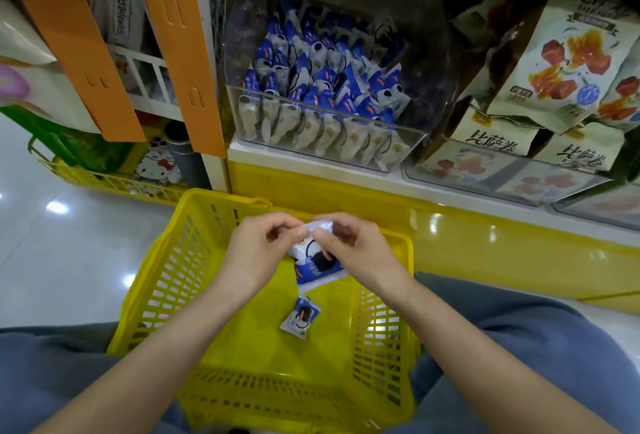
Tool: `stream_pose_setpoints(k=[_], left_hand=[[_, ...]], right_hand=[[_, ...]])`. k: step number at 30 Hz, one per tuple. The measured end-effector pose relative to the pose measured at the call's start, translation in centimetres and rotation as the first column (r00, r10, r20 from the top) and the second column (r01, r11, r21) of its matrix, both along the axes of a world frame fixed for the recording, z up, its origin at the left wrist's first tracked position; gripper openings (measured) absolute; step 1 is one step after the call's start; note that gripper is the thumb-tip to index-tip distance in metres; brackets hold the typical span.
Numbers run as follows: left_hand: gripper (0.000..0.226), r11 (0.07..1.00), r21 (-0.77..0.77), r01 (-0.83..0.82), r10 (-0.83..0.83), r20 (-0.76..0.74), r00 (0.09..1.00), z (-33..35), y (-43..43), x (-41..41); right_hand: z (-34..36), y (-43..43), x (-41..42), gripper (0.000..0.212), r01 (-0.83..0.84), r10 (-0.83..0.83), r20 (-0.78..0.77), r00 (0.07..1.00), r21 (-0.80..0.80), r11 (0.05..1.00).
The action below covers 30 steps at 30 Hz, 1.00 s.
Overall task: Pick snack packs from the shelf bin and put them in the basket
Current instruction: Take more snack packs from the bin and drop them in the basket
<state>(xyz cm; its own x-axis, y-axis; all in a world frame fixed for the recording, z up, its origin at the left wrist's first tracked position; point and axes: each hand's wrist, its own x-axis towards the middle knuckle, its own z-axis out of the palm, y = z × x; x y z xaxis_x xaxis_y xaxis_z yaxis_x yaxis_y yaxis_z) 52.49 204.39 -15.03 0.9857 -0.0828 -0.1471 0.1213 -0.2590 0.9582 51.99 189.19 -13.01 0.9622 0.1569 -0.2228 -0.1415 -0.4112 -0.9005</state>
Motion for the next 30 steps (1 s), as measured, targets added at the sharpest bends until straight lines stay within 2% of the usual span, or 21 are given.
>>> stream_pose_setpoints(k=[1, 4, 7, 9, 10, 13, 16, 18, 20, 22, 25, 27, 30], left_hand=[[0.014, 1.000, 0.026, 0.015, -0.015, 0.015, 1.000, 0.0, -0.1, -0.1], [0.011, 1.000, 0.013, 0.022, -0.022, 0.009, 1.000, 0.0, -0.2, -0.1], [0.016, 0.994, -0.113, 0.008, -0.017, -0.080, 0.997, 0.0, -0.4, -0.2], [0.011, 0.982, -0.183, -0.049, 0.026, -0.123, 0.992, 0.1, -0.5, -0.1], [0.008, 0.982, -0.164, -0.096, 0.077, -0.118, 0.990, 0.1, -0.5, 0.0], [0.025, 0.986, 0.008, -0.167, 0.167, 0.010, 0.986, 0.0, -0.5, 0.0], [0.021, 0.993, 0.104, -0.047, 0.036, 0.112, 0.993, 0.1, -0.7, -0.5], [0.019, 0.989, 0.145, 0.022, -0.035, 0.087, 0.996, 0.0, -0.9, -0.8], [0.027, 0.995, 0.081, 0.060, -0.058, -0.025, 0.998, 0.0, -1.2, -0.9], [0.033, 0.997, -0.068, 0.043, -0.055, -0.174, 0.983, 0.2, -1.3, -1.0], [0.028, 0.966, -0.254, -0.046, -0.042, -0.331, 0.943, 0.4, -1.1, -1.0], [0.024, 0.945, -0.316, -0.090, -0.038, -0.377, 0.925, 0.2, -1.1, -1.0], [0.022, 0.927, -0.355, -0.119, -0.030, -0.388, 0.921, 0.0, -1.4, -1.0]], right_hand=[[0.0, 0.0, 0.0, 0.007, 0.003, -0.003, 0.030, 1.000, 0.016, 1.000], [-0.3, 0.2, -0.3, 0.005, 0.064, -0.064, 0.088, 0.994, 0.007, 0.998], [-0.5, 0.4, -0.6, 0.011, 0.083, -0.042, 0.254, 0.966, -0.152, 0.985], [-0.5, 0.6, -0.7, 0.011, 0.121, -0.074, 0.294, 0.953, -0.145, 0.982], [-0.5, 0.7, -0.7, 0.010, 0.161, -0.130, 0.272, 0.953, -0.095, 0.982], [-0.7, 0.7, -0.1, 0.014, 0.305, -0.303, 0.159, 0.940, 0.015, 0.952], [-1.0, 0.7, 0.3, 0.015, 0.369, -0.373, 0.117, 0.920, 0.059, 0.928], [-1.0, 0.9, 0.4, 0.016, 0.387, -0.392, 0.153, 0.907, 0.063, 0.920], [-1.0, 1.0, 0.4, 0.014, 0.377, -0.383, 0.182, 0.906, 0.067, 0.924], [-1.0, 1.2, 0.3, 0.009, 0.312, -0.320, 0.162, 0.933, 0.074, 0.947], [-1.1, 1.6, -0.2, 0.020, 0.145, -0.144, 0.137, 0.980, 0.005, 0.989], [-1.2, 1.7, -0.6, 0.025, 0.076, -0.068, 0.144, 0.987, -0.047, 0.996], [-1.6, 1.8, -0.9, 0.026, 0.095, -0.080, 0.175, 0.981, -0.079, 0.992]])
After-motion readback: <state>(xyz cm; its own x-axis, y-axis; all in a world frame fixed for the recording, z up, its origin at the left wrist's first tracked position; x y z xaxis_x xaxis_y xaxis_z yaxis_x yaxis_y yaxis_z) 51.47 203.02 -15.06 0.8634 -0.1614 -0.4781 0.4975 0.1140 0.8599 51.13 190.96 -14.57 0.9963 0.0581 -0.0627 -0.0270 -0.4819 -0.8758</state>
